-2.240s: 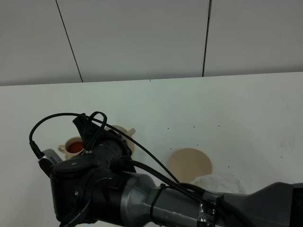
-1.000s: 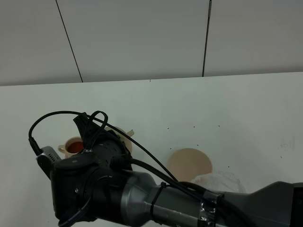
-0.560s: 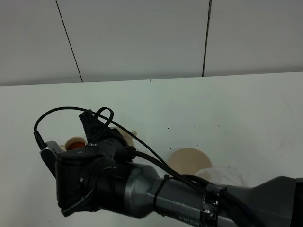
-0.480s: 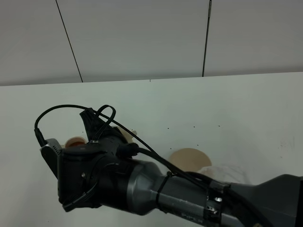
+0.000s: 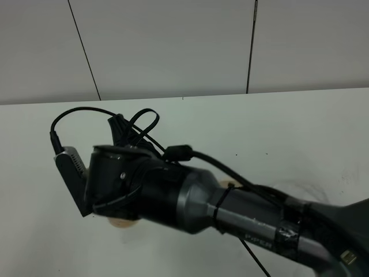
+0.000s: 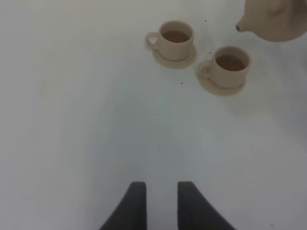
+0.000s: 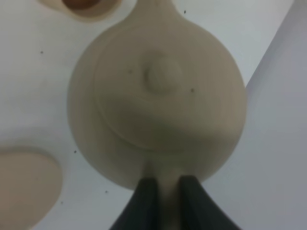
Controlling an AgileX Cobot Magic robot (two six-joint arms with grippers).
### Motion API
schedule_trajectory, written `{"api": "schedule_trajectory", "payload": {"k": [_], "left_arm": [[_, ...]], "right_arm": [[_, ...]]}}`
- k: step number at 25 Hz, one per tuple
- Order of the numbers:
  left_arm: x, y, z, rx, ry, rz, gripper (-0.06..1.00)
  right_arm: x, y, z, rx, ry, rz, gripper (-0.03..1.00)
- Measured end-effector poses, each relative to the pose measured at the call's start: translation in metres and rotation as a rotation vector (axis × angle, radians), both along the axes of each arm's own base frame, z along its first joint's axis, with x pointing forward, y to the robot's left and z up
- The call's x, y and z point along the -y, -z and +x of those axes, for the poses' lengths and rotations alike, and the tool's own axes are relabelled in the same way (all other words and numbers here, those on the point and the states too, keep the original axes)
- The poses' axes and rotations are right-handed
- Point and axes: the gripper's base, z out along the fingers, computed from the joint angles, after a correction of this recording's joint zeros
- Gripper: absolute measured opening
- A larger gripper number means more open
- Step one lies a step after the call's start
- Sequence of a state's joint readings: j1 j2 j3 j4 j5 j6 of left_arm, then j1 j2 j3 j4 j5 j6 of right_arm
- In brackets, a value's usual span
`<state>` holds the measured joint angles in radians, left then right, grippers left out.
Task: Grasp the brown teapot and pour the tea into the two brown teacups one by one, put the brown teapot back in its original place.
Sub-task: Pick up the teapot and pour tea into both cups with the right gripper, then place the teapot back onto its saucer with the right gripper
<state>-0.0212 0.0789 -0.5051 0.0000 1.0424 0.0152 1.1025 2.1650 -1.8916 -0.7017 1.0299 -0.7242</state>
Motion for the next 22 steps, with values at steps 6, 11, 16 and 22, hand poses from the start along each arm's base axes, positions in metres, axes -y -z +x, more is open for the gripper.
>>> {"api": "schedule_trajectory", "payload": {"k": [6,11,16,22], "left_arm": [[0.000,0.000,0.000,0.000,0.000,0.000,0.23],[0.000,0.000,0.000,0.000,0.000,0.000,0.23],[0.000,0.000,0.000,0.000,0.000,0.000,0.23],[0.000,0.000,0.000,0.000,0.000,0.000,0.23]], "right_arm": [[0.016,-0.011,0.020,-0.082,0.036,0.114,0.10],[0.033,-0.028,0.040,-0.176,0.090,0.209,0.10],[0.050,-0.046,0.056,-0.294,0.135,0.277,0.10],[0.070,-0.056,0.069,-0.492,0.138,0.359,0.10]]}}
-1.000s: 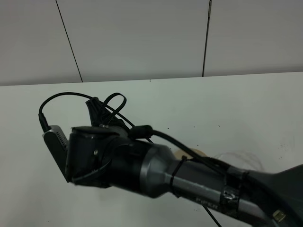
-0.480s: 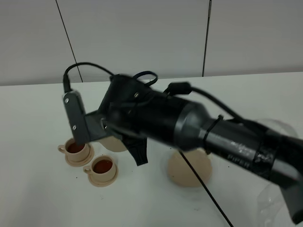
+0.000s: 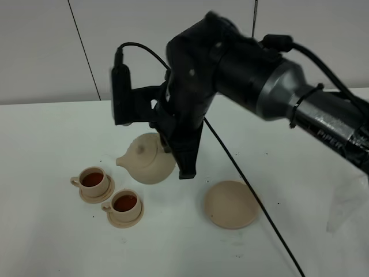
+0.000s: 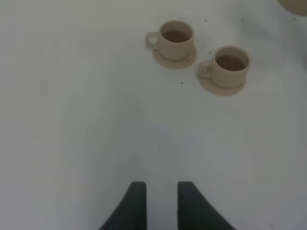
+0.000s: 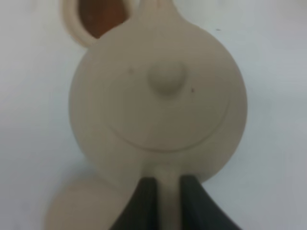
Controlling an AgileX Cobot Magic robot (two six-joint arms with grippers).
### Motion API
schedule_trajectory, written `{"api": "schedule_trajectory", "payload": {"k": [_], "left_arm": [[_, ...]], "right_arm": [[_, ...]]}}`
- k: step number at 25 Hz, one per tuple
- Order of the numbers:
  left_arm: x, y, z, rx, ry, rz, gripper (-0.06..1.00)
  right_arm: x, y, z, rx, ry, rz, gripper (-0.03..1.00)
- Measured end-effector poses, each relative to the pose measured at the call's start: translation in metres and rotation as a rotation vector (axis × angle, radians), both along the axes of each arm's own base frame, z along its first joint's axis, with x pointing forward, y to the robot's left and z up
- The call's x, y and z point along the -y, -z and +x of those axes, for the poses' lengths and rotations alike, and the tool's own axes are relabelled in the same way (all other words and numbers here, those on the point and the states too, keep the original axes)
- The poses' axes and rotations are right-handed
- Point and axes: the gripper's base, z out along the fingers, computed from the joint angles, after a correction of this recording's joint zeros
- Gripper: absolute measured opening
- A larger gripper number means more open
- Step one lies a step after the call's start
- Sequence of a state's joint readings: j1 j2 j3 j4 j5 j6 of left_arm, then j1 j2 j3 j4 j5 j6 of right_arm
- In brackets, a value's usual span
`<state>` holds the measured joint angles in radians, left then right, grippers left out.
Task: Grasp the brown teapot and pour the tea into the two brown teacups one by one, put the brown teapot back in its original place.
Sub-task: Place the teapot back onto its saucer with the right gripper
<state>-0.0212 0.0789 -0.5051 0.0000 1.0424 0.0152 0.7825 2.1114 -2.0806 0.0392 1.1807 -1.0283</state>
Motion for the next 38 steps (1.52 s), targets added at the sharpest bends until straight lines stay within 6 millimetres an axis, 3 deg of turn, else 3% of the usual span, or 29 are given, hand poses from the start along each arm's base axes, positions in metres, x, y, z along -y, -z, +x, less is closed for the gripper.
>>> {"api": "schedule_trajectory", "payload": {"k": [4,16,38], "left_arm": [[0.000,0.000,0.000,0.000,0.000,0.000,0.23],[0.000,0.000,0.000,0.000,0.000,0.000,0.23],[0.000,0.000,0.000,0.000,0.000,0.000,0.23]], "right_arm": [[0.007,-0.001,0.005,-0.073,-0.019,0.061,0.10],[-0.004,-0.011,0.005,-0.128,-0.101,0.297,0.10],[0.006,0.000,0.013,-0.129,-0.087,0.204,0.10]]}}
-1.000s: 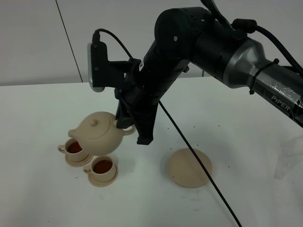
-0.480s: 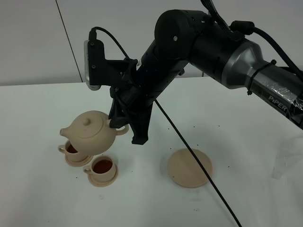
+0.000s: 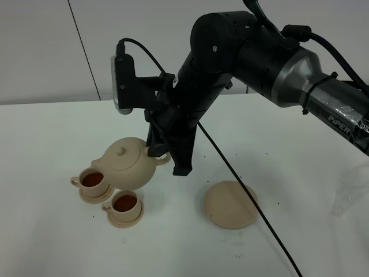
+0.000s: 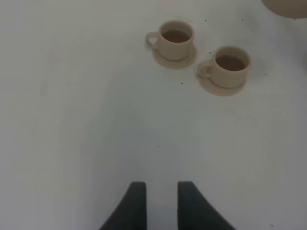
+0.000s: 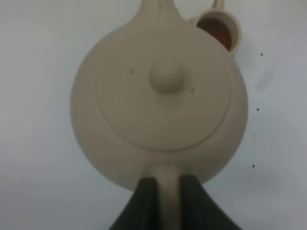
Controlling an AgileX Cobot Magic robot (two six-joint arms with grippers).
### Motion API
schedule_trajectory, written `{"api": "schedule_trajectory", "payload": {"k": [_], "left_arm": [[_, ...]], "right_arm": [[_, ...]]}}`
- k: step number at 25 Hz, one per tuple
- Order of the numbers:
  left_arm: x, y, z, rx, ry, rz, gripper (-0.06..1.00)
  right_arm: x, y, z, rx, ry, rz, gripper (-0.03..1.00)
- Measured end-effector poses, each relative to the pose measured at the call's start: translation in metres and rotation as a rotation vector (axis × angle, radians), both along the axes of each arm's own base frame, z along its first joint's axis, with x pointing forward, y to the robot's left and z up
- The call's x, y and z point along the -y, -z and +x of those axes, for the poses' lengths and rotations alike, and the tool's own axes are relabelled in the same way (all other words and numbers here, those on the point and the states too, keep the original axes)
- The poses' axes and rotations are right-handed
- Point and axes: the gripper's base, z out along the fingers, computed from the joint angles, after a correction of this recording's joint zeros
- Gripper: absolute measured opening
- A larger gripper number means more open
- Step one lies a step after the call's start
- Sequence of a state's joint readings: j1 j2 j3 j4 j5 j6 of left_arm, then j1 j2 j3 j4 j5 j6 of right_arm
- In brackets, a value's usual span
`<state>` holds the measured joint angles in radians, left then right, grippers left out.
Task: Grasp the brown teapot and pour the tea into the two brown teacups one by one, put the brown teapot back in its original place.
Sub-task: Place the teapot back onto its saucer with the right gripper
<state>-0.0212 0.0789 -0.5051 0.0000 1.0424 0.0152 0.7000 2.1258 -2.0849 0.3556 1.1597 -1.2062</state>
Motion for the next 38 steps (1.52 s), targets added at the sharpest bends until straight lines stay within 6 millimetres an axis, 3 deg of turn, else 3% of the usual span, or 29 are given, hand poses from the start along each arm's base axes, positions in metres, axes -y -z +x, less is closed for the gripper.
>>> {"api": "schedule_trajectory", "payload": {"k": [8,13,15,23,29,38], "left_arm": [[0.000,0.000,0.000,0.000,0.000,0.000,0.23],[0.000,0.000,0.000,0.000,0.000,0.000,0.23],[0.000,0.000,0.000,0.000,0.000,0.000,0.23],[0.000,0.000,0.000,0.000,0.000,0.000,0.23],[0.000,0.000,0.000,0.000,0.000,0.000,0.23],[0.000,0.000,0.000,0.000,0.000,0.000,0.23]], "right_arm": [[0.016,0.003,0.011,-0.030,0.038,-0.009,0.10],[0.031,0.029,0.018,-0.087,0.090,-0.032,0.10],[0.041,0.036,0.017,-0.090,0.112,-0.027,0.10],[0.085,0.031,0.003,-0.039,0.233,0.068,0.10],[0.112,0.051,-0.010,-0.055,0.289,0.082,0.10],[0.129,0.084,-0.024,-0.033,0.327,0.126,0.10]]}}
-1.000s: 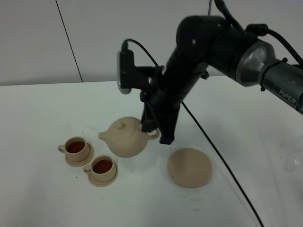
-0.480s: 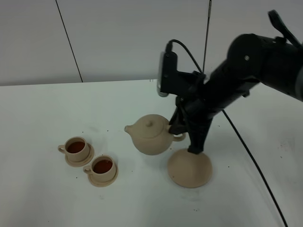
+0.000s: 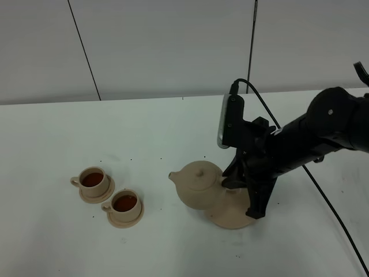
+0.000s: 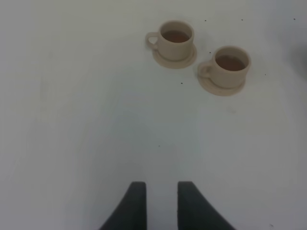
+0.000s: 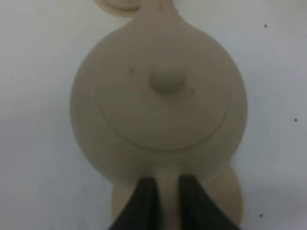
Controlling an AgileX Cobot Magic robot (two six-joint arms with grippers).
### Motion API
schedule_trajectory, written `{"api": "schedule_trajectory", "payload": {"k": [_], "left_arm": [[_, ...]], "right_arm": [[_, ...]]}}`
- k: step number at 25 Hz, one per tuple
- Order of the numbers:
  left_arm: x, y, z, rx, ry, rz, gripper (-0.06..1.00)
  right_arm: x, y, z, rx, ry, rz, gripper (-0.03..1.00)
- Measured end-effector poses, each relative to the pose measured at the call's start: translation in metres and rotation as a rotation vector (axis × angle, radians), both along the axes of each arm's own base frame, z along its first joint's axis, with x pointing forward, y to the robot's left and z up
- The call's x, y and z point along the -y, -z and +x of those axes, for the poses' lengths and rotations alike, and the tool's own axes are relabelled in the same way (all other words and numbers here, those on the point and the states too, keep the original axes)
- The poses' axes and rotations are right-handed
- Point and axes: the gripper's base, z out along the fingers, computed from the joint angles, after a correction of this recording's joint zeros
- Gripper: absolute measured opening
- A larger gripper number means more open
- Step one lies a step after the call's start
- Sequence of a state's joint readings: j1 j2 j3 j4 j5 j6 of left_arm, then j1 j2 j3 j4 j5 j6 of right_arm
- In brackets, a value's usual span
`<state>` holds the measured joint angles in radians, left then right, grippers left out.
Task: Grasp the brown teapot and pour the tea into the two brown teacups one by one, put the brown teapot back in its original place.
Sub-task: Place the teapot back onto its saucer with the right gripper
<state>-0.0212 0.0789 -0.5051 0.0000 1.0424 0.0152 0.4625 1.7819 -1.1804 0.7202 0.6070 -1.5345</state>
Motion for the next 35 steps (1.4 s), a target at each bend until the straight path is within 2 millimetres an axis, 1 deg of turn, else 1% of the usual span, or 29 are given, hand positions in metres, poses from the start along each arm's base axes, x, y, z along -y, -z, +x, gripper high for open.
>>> {"api": "schedule_trajectory", "payload": {"k": [11,16,22,27,32,35], "left_arm": [[0.000,0.000,0.000,0.000,0.000,0.000,0.23],[0.000,0.000,0.000,0.000,0.000,0.000,0.23],[0.000,0.000,0.000,0.000,0.000,0.000,0.23],[0.000,0.000,0.000,0.000,0.000,0.000,0.23],[0.000,0.000,0.000,0.000,0.000,0.000,0.23],[0.000,0.000,0.000,0.000,0.000,0.000,0.23]], "right_arm": [[0.019,0.010,0.008,0.014,0.019,-0.050,0.10],[0.021,0.026,0.013,-0.016,0.018,-0.086,0.10],[0.022,0.032,0.016,0.002,0.024,-0.102,0.10],[0.022,0.041,0.018,-0.002,0.012,-0.129,0.10],[0.027,0.053,0.014,0.011,0.034,-0.154,0.10],[0.028,0.054,0.014,0.018,0.039,-0.158,0.10]]}}
